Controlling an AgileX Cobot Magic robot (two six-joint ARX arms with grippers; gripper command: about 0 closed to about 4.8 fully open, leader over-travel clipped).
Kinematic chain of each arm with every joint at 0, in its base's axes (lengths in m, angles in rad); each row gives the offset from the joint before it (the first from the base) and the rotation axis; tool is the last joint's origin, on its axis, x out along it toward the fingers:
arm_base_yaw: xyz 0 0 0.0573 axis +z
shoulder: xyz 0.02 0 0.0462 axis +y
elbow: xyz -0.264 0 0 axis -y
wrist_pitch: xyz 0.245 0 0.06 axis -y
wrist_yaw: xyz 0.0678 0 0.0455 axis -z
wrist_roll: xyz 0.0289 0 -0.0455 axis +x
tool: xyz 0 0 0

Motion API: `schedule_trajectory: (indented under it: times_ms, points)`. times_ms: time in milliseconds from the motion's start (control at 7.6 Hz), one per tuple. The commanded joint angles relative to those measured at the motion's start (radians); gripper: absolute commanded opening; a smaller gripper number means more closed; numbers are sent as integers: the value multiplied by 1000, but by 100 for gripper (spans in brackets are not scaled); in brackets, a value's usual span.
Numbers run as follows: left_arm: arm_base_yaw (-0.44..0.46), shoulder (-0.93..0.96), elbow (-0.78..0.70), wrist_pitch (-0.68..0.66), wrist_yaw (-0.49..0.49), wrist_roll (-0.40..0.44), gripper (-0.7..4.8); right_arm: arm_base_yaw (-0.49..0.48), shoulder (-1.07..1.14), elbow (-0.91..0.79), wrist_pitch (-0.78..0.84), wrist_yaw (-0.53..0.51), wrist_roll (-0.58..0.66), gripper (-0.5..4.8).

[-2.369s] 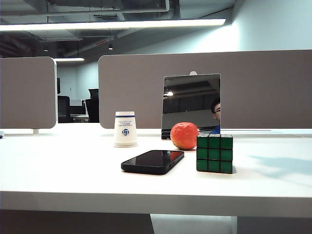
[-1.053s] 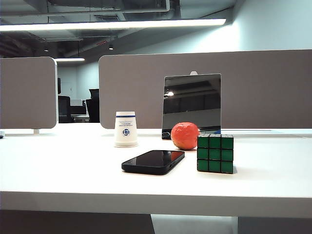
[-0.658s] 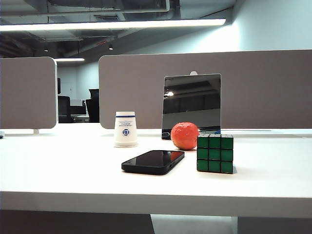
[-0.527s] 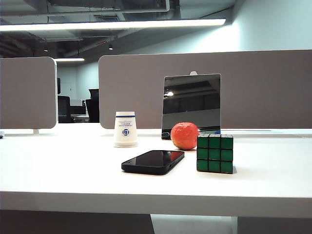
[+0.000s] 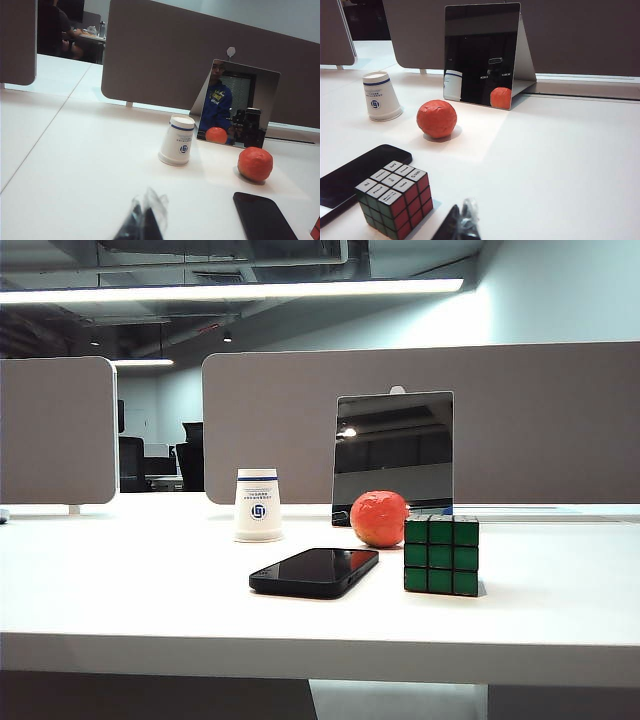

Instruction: Carefully pick up the cup on the right and stack it on top of the cup on the left.

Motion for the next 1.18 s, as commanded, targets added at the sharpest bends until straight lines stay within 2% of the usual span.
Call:
schedule_trajectory:
  times_ms: [132, 263, 395, 527, 658, 921, 1185]
  points:
    - [0, 0, 2, -5, 7, 1, -6, -13, -2, 1, 65, 287, -113, -3]
    - [0, 0, 2, -11, 7, 1, -6, -117, -2, 1, 134, 149, -107, -3]
    - [0, 0, 2, -11, 7, 1, -6, -145, -2, 1, 149, 122, -102, -3]
    - [0, 0, 2, -11, 7, 1, -6, -245, -2, 1, 196, 26, -36, -3]
    - [0, 0, 2, -11, 7, 1, -6, -294, -2, 1, 211, -26, 2, -3]
    - [0, 0, 2, -10, 7, 1, -6, -499, -2, 1, 183, -362, 63, -3]
    - [0, 0, 2, -16, 7, 1, -6, -494, -2, 1, 143, -357, 62, -2]
